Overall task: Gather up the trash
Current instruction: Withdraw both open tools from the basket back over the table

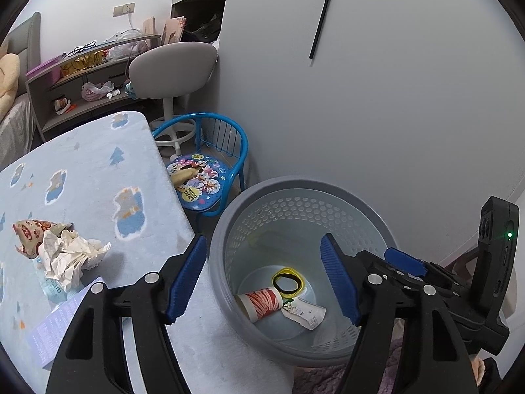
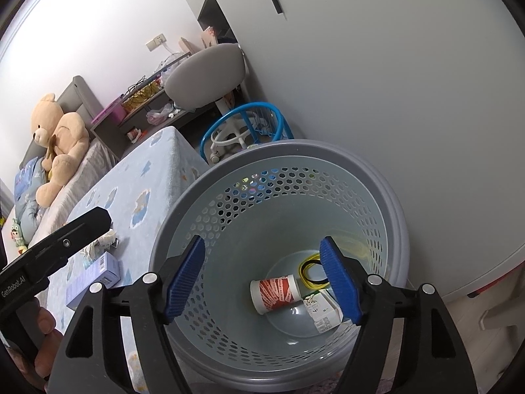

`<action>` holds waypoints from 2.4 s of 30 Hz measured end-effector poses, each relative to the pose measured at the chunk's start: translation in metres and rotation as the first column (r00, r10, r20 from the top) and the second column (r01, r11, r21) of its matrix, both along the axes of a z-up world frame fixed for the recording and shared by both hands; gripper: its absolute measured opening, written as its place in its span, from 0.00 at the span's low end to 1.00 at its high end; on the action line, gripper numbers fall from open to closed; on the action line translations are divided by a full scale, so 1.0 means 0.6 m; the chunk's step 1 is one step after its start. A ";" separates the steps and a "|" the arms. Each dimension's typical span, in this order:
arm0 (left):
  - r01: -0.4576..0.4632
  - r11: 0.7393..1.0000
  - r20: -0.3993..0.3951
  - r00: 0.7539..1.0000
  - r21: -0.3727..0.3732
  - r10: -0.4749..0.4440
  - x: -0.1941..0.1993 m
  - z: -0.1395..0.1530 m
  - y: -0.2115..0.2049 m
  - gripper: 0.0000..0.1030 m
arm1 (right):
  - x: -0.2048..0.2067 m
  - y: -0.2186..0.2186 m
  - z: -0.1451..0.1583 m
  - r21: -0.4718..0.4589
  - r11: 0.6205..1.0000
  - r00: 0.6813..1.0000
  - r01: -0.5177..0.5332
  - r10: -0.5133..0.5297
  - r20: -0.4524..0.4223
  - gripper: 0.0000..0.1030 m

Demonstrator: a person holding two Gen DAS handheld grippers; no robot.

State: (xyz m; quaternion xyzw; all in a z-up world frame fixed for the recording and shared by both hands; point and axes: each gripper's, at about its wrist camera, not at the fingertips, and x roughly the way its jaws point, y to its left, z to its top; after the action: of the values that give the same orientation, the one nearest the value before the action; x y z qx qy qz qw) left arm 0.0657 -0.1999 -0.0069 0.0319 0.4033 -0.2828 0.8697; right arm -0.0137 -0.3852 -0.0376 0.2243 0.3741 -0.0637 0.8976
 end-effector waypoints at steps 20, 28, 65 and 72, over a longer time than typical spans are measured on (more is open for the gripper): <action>-0.062 0.998 0.034 0.997 -0.031 0.063 -0.032 0.023 0.076 0.68 | -0.013 0.057 0.021 -0.049 0.998 0.999 -0.050 0.051 0.017 0.74; -0.101 0.994 0.032 0.994 -0.035 0.102 -0.050 0.016 0.135 0.68 | -0.021 0.103 0.025 -0.053 0.995 0.996 -0.085 0.086 0.021 0.75; -0.334 0.942 0.018 0.942 -0.002 0.334 -0.077 -0.047 0.405 0.68 | -0.016 0.327 0.016 -0.043 0.952 0.953 -0.302 0.303 0.021 0.79; -0.324 0.946 0.012 0.946 0.016 0.323 -0.066 -0.062 0.427 0.68 | -0.018 0.341 0.010 -0.037 0.946 0.947 -0.321 0.322 0.010 0.79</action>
State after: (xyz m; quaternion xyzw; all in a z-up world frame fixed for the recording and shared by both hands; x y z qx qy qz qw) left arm 0.0262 0.0562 -0.0438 -0.0256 0.4018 -0.1326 0.9057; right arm -0.0247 -0.1803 -0.0317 0.1454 0.3976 0.0786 0.9026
